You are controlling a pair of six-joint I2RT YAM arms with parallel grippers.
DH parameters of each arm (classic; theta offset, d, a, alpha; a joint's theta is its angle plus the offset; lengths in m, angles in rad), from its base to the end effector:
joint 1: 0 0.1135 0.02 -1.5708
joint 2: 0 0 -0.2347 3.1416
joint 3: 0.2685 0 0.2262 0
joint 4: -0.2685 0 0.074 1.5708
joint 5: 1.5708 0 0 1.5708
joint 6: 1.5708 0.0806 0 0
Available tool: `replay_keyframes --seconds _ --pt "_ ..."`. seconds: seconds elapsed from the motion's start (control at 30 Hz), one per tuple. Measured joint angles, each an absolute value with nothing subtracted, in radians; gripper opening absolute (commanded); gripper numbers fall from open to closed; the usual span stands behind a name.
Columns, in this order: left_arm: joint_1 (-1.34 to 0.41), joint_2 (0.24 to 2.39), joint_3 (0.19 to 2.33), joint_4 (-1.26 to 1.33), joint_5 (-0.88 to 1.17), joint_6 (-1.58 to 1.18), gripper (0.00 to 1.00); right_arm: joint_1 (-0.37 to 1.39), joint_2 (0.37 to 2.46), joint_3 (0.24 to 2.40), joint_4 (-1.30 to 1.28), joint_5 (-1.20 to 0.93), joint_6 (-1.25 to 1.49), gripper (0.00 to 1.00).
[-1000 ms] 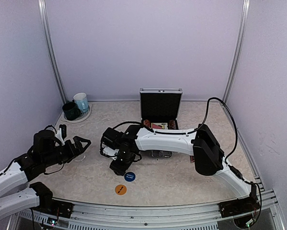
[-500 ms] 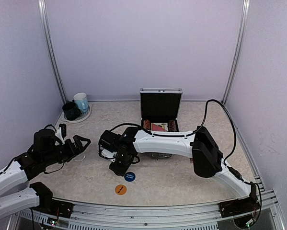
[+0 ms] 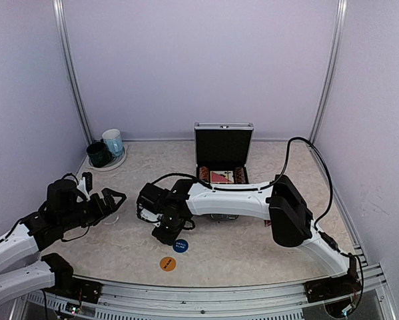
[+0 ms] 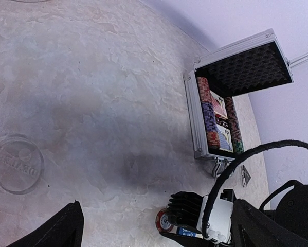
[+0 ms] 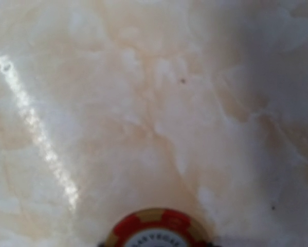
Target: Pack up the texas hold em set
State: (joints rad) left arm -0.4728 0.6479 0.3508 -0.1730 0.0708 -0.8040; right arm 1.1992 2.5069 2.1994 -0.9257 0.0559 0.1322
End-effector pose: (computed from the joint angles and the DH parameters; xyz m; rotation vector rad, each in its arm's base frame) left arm 0.1725 -0.0946 0.1787 -0.3088 2.1314 -0.8485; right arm 0.1807 0.4514 0.0981 -1.4288 2.4457 0.2358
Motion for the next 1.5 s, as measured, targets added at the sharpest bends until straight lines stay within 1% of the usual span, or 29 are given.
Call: replay_keyframes --seconds 0.27,0.8,0.87,1.0,1.1,1.27,1.5 --pt "-0.473 0.656 0.351 -0.173 0.071 -0.804 0.99 1.199 2.468 2.134 -0.878 0.094 0.12 0.37" --pt "-0.48 0.688 0.345 -0.155 0.087 -0.807 0.99 1.192 2.412 2.114 -0.871 0.146 0.115 0.37" --pt "-0.48 0.695 0.341 -0.146 0.094 -0.808 0.99 1.188 2.395 2.114 -0.871 0.147 0.115 0.41" --pt "-0.484 0.707 0.337 -0.138 0.101 -0.808 0.99 1.182 2.376 2.114 -0.871 0.139 0.115 0.52" --pt "-0.485 0.708 0.335 -0.137 0.102 -0.809 0.99 1.17 2.377 2.114 -0.887 0.117 0.118 0.59" --pt "-0.485 0.703 0.335 -0.136 0.101 -0.809 0.99 1.152 2.387 2.131 -0.913 0.085 0.121 0.63" --pt "-0.485 0.701 0.335 -0.135 0.101 -0.809 0.99 1.145 2.423 2.137 -0.915 0.032 0.121 0.65"
